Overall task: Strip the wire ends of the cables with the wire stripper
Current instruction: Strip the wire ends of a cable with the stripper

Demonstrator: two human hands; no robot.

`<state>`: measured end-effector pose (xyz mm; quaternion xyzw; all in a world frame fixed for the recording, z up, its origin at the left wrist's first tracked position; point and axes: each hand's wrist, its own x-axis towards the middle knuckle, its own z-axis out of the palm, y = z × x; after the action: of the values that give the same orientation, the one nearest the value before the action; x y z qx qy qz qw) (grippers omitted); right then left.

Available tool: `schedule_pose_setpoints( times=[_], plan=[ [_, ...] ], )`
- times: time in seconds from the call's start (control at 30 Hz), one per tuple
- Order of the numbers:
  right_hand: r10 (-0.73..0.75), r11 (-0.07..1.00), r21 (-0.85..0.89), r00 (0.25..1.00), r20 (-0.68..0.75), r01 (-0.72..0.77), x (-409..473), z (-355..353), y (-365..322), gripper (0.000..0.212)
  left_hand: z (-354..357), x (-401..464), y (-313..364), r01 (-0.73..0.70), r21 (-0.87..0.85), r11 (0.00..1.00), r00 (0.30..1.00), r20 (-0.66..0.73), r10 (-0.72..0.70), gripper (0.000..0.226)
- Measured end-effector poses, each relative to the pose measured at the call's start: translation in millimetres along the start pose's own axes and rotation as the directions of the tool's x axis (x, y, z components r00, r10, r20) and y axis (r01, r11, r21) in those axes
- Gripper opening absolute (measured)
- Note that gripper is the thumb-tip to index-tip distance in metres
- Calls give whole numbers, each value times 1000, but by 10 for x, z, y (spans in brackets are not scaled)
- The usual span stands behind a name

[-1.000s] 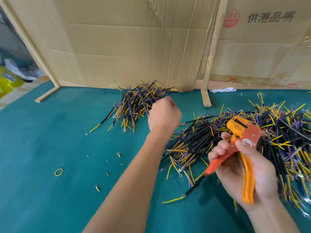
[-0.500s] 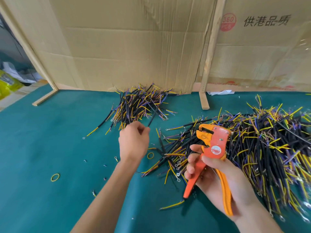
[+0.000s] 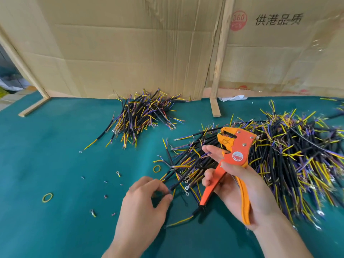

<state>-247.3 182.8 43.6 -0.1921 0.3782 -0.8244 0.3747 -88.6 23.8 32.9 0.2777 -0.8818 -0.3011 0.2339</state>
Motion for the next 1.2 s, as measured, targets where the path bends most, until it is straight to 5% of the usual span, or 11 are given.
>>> schedule_pose_setpoints(
  times=[0.17,0.37,0.53,0.77,1.2],
  plan=[
    [56,998,-37,997,48,-55,11,38,17,71,88,226,412,-136,37,990,988,-75,139,16],
    [49,998,-29,998,30,-48,14,69,-6,61,368,428,648,-2,-362,932,997,-68,-24,13],
    [61,998,25,994,-88,-59,10,78,-52,51,472,442,576,-48,-537,842,976,-204,-75,24],
    [267,955,-134,964,-9,-266,-32,94,-66,43,566,450,463,-85,-551,830,949,-300,-102,26],
    [365,926,-113,931,34,-359,-51,159,-28,40,596,420,419,-134,-485,864,957,-291,-14,15]
  ],
)
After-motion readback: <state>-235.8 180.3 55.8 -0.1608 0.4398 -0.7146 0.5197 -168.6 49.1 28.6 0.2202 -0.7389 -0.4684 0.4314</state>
